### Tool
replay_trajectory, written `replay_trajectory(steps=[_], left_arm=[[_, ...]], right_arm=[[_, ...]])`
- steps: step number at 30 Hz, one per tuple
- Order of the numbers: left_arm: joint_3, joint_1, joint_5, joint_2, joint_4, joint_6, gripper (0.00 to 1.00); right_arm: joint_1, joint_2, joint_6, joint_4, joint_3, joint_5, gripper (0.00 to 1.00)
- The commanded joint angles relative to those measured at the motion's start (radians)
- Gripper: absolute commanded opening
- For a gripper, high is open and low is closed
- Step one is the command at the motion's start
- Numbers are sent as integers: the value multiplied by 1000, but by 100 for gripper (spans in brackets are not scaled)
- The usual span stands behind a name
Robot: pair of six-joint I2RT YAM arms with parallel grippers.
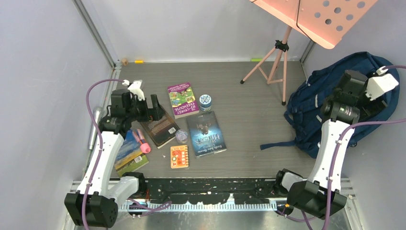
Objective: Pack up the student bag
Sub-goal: Adjust the student bag at the center of the board.
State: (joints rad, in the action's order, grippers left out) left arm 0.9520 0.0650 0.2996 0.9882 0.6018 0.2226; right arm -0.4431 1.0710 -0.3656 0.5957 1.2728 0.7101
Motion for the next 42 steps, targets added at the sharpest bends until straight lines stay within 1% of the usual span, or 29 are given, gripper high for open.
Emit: replay_trajectory(steps=[1,2,3,4,5,6,7,8,9,10,11,13,17,20,25,28,32,35,39,42], left_arm=[[-4,10,10,-2,-36,-22,98],[-4,11,10,-1,-35,-22,98],[-5,13,10,-2,-35,-23,98],[-4,15,10,-2,-33,-23,98],[-4,16,10,-3,-34,-23,98],[-4,18,10,-4,-33,-23,98],[-3,19,11,-4,-31,-24,98],[-3,19,11,-6,-31,-25,98],[-2,21,13,-8,-31,-24,98],[-3,22,15,-10,-31,-24,98],[-2,23,18,-15,-31,-25,98],[-5,27,26,-21,-32,-24,98],[-5,41,34,-35,-34,-25,98],[-6,55,36,-46,-34,-25,98],[-7,73,45,-56,-36,-22,98],[-7,84,48,-59,-36,-22,98],[-6,94,56,-64,-36,-20,98],[-6,97,62,-68,-36,-19,98],[-7,99,65,-67,-39,-16,98],[-7,101,79,-58,-42,-11,98]], right_arm=[[-20,6,-8,-134,20,-168,99],[-21,13,-3,-141,19,-186,95],[-22,17,-2,-149,25,-194,88],[-22,26,2,-151,29,-208,83],[-22,28,2,-148,36,-218,70],[-22,28,-1,-146,38,-237,62],[-22,27,-3,-140,38,-247,44],[-22,17,-9,-135,37,-267,36],[-21,12,-13,-125,35,-287,24],[-21,-3,-23,-120,31,-298,18],[-20,-22,-27,-100,30,-322,7],[-19,-56,-49,-61,25,-368,1],[-6,-139,-102,5,-15,-443,1],[22,-183,-111,69,-38,-503,1],[121,-244,-86,168,-36,-493,0],[199,-273,-66,237,-17,-438,1],[246,-282,-50,309,27,-456,1],[268,-275,-45,322,37,-499,1],[339,-271,-65,292,3,-520,1],[463,-252,-97,259,-20,-483,1]])
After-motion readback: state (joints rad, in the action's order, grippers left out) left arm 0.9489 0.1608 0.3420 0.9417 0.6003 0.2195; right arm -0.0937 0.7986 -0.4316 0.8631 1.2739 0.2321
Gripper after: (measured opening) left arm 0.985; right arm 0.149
